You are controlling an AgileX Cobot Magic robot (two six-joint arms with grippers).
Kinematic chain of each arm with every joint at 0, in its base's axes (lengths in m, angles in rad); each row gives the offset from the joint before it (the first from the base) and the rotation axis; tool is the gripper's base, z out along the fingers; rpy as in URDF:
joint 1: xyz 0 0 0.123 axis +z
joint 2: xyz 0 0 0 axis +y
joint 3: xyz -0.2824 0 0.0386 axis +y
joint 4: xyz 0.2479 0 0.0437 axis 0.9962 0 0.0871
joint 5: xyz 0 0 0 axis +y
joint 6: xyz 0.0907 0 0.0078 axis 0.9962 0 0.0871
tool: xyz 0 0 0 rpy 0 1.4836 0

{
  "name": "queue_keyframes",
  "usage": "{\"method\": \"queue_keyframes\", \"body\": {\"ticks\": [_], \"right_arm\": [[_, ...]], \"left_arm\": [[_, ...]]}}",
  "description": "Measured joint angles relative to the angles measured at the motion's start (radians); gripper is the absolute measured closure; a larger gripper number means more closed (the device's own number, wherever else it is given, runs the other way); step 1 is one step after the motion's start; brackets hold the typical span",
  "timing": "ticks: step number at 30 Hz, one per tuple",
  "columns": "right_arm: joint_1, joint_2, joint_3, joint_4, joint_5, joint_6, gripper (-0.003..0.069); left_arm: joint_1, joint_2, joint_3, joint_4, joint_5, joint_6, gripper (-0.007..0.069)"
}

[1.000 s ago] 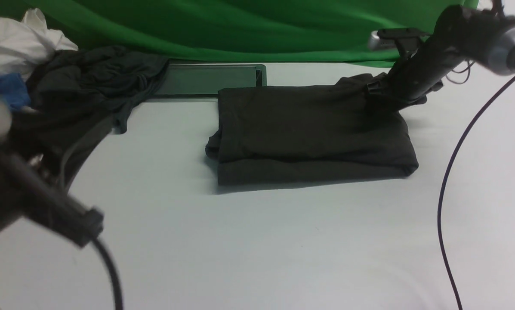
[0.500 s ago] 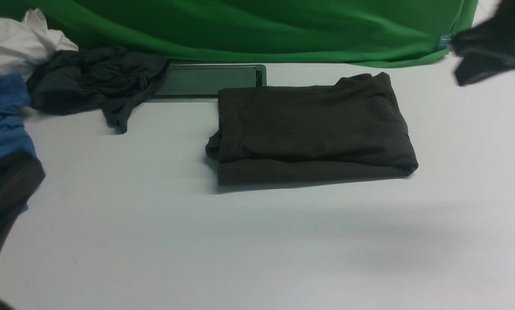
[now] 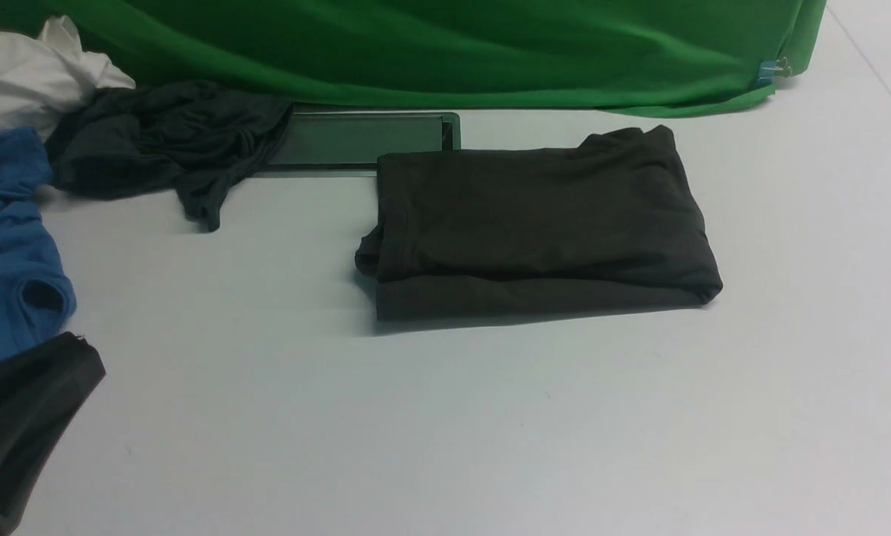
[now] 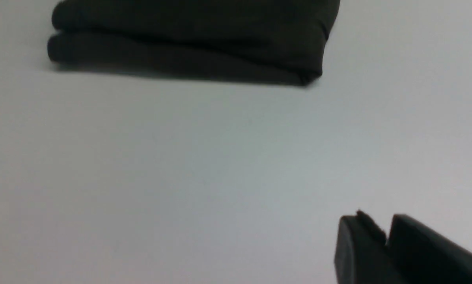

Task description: Fold a long-sleeved shirt on a white desktop.

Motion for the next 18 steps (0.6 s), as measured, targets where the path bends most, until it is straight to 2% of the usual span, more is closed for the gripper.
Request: {"method": "queue_keyframes", "body": {"ticks": [3, 9, 15, 18], "right_arm": [[0.000, -0.100, 0.074, 0.000, 0.001, 0.022, 0.0613], [0.000, -0.247, 0.119, 0.000, 0.007, 0.037, 0.0609], [0.000, -0.287, 0.121, -0.005, -0.001, 0.037, 0.0599], [-0.003, -0.296, 0.133, -0.006, -0.052, 0.027, 0.0623]], "left_arm": [[0.000, 0.000, 0.000, 0.000, 0.000, 0.000, 0.0606], [0.000, 0.000, 0.000, 0.000, 0.001, 0.000, 0.0606], [0.000, -0.001, 0.000, 0.000, 0.001, 0.000, 0.0606], [0.000, -0.001, 0.000, 0.000, 0.001, 0.000, 0.0606]]}}
